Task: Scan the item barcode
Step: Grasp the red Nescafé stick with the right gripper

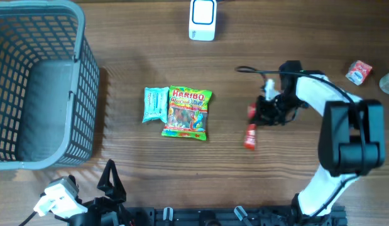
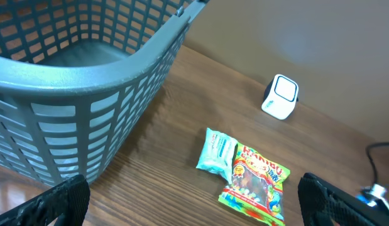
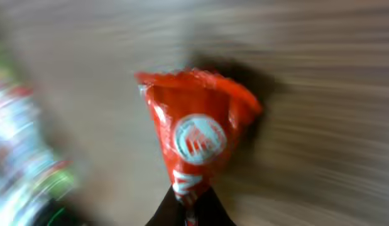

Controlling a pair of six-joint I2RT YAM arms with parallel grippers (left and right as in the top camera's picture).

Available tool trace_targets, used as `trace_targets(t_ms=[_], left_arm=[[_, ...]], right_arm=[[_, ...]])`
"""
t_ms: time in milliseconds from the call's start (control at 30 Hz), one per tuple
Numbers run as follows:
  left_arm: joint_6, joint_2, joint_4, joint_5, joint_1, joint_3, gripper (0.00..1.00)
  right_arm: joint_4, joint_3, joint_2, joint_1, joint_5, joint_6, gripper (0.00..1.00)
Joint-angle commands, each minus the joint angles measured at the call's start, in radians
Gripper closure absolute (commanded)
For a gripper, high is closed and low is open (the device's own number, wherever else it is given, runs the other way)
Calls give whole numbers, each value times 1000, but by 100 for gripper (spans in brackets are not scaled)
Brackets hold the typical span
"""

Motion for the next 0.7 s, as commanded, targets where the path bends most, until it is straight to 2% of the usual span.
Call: trace_targets(t_ms=[0, 67, 100, 233, 300, 333, 433, 467, 533, 567, 667], left_arm=[[-6, -6, 3, -5, -3, -2, 0], [-6, -6, 3, -5, -3, -2, 0], [-6, -6, 3, -5, -3, -2, 0], [-6, -6, 3, -5, -3, -2, 0], [-6, -6, 3, -5, -3, -2, 0], [-6, -6, 3, -5, -3, -2, 0], [-6, -6, 3, -5, -3, -2, 0], [-6, -6, 3, -5, -3, -2, 0], [-6, -6, 3, -5, -3, -2, 0], [-6, -6, 3, -5, -3, -2, 0], [-6, -6, 3, -5, -3, -2, 0]], right_arm=[[28, 3, 28, 8, -843, -600, 96], [84, 3, 28, 8, -975, -854, 95], [129, 4, 28, 9, -1011, -910, 95], [334, 7, 22, 62, -1011, -903, 96], [539, 7, 21, 121, -1011, -892, 95], [700, 7, 21, 159, -1011, -848, 96], [1339, 7, 21, 278, -1007, -579, 95], [1618, 7, 21, 317, -974, -436, 95], [2018, 7, 21, 367, -890, -188, 95], [2180, 7, 21, 385, -881, -124, 96], [2362, 7, 21, 408, -881, -50, 96]])
